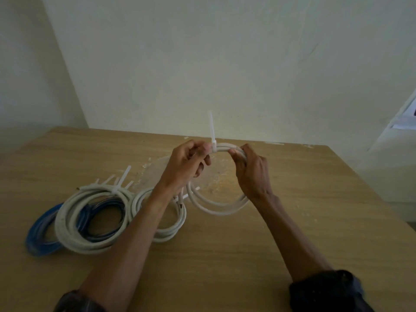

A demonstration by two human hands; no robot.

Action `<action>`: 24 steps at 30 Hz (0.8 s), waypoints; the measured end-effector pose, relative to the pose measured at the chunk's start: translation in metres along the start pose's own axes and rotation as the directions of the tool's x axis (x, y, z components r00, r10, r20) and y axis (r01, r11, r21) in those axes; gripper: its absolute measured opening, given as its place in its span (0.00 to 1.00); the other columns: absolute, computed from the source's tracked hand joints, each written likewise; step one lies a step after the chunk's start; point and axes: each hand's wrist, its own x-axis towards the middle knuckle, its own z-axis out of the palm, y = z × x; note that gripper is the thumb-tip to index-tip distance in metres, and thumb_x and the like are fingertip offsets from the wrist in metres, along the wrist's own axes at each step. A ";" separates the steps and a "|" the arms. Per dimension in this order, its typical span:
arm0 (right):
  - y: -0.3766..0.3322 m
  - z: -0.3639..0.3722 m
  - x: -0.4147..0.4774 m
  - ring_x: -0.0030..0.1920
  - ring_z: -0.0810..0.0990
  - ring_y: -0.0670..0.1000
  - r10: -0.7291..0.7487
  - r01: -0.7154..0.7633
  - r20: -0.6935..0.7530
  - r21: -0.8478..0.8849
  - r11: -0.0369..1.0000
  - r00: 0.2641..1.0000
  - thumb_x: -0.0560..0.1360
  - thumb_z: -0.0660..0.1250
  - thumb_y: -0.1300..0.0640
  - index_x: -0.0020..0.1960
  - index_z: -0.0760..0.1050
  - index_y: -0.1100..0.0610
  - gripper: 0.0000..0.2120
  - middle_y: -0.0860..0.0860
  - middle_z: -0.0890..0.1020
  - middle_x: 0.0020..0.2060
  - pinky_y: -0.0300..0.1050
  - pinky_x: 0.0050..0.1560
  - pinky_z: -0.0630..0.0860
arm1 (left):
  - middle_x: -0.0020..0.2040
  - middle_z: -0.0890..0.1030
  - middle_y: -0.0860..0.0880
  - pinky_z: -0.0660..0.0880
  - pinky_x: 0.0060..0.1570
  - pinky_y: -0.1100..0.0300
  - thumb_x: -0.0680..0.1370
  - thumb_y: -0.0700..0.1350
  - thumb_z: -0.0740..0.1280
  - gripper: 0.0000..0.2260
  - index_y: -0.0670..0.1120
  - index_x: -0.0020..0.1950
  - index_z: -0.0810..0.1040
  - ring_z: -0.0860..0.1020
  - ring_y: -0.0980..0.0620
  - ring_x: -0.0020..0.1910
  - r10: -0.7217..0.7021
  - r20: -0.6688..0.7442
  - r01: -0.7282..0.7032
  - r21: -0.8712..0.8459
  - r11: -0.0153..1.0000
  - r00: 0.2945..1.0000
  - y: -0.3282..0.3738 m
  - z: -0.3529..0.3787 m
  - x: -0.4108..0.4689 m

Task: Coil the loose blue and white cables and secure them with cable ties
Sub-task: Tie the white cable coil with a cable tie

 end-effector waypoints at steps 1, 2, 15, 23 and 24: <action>-0.001 0.004 0.002 0.24 0.66 0.41 0.062 -0.061 -0.020 0.046 0.997 0.998 0.82 0.60 0.44 0.43 0.69 0.53 0.15 0.43 0.69 0.25 0.35 0.24 0.62 | 0.32 0.78 0.49 0.73 0.29 0.59 0.83 0.52 0.64 0.15 0.40 0.56 0.79 0.74 0.50 0.28 0.011 0.006 -0.011 0.078 0.997 1.000 0.000 -0.006 -0.001; -0.003 0.007 0.003 0.24 0.65 0.41 0.120 -0.117 -0.032 0.090 0.989 0.992 0.82 0.60 0.45 0.42 0.70 0.55 0.16 0.43 0.69 0.26 0.35 0.24 0.62 | 0.31 0.76 0.51 0.76 0.32 0.57 0.84 0.53 0.62 0.16 0.41 0.55 0.78 0.76 0.49 0.30 0.007 0.015 -0.009 0.136 0.991 1.000 0.001 -0.012 -0.003; -0.060 0.098 -0.044 0.33 0.77 0.51 0.436 -0.594 0.507 0.203 0.778 0.744 0.83 0.58 0.39 0.50 0.75 0.57 0.21 0.54 0.79 0.38 0.52 0.33 0.79 | 0.40 0.77 0.47 0.77 0.36 0.51 0.85 0.50 0.59 0.09 0.47 0.60 0.73 0.77 0.51 0.31 -0.328 -0.198 0.378 0.334 0.864 0.924 0.002 -0.105 -0.077; -0.085 0.131 -0.069 0.52 0.74 0.51 0.287 -0.357 0.364 0.139 0.924 0.886 0.83 0.61 0.46 0.51 0.74 0.54 0.12 0.51 0.76 0.49 0.51 0.52 0.74 | 0.58 0.78 0.43 0.72 0.56 0.45 0.83 0.44 0.58 0.13 0.44 0.64 0.77 0.72 0.42 0.59 0.083 -0.298 0.269 0.929 0.254 0.951 -0.022 -0.125 -0.097; -0.083 0.136 -0.070 0.55 0.75 0.51 0.300 -0.363 0.359 0.124 0.923 0.884 0.83 0.61 0.47 0.54 0.76 0.54 0.11 0.51 0.77 0.53 0.51 0.56 0.75 | 0.57 0.79 0.44 0.72 0.55 0.45 0.83 0.45 0.58 0.13 0.44 0.63 0.78 0.72 0.42 0.58 0.107 -0.292 0.264 0.940 0.215 0.951 -0.029 -0.126 -0.097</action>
